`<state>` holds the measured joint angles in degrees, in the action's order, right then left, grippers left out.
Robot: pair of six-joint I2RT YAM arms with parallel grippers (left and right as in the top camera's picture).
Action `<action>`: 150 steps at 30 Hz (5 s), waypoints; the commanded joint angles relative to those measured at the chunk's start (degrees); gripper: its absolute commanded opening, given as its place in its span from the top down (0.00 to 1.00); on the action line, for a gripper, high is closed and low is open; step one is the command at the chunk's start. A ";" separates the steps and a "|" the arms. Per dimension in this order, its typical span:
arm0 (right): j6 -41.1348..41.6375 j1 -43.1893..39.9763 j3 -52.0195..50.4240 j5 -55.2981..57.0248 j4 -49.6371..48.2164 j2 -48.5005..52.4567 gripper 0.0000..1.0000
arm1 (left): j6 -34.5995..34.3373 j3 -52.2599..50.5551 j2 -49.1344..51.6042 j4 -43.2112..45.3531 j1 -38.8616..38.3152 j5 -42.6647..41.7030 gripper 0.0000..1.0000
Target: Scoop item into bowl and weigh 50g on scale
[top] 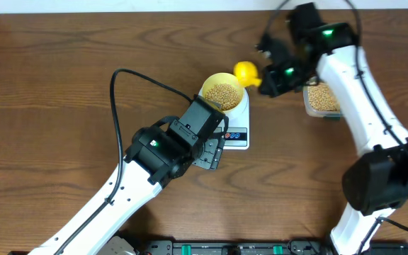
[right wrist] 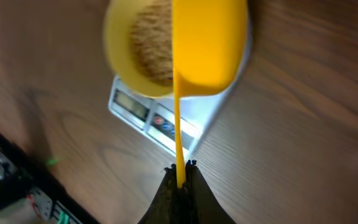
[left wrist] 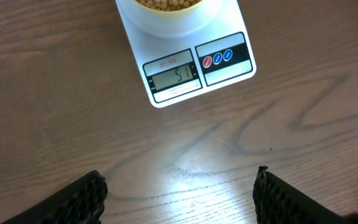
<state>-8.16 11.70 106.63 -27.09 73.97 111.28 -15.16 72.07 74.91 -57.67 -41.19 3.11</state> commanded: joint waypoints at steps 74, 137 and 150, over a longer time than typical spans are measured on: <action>-8.66 8.68 -13.31 5.68 -3.69 -9.09 0.99 | 0.46 1.11 0.22 -0.11 0.13 -0.07 0.22; -3.39 18.40 -13.49 25.44 -17.42 -1.33 0.99 | 0.46 1.11 0.22 -0.11 0.13 -0.07 0.22; -2.58 18.40 -13.64 23.98 -16.44 -0.98 0.99 | 0.46 1.11 0.22 -0.11 0.13 -0.07 0.22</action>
<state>-11.81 29.28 93.25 -2.15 57.39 109.62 -15.16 72.07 74.91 -57.67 -41.19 3.09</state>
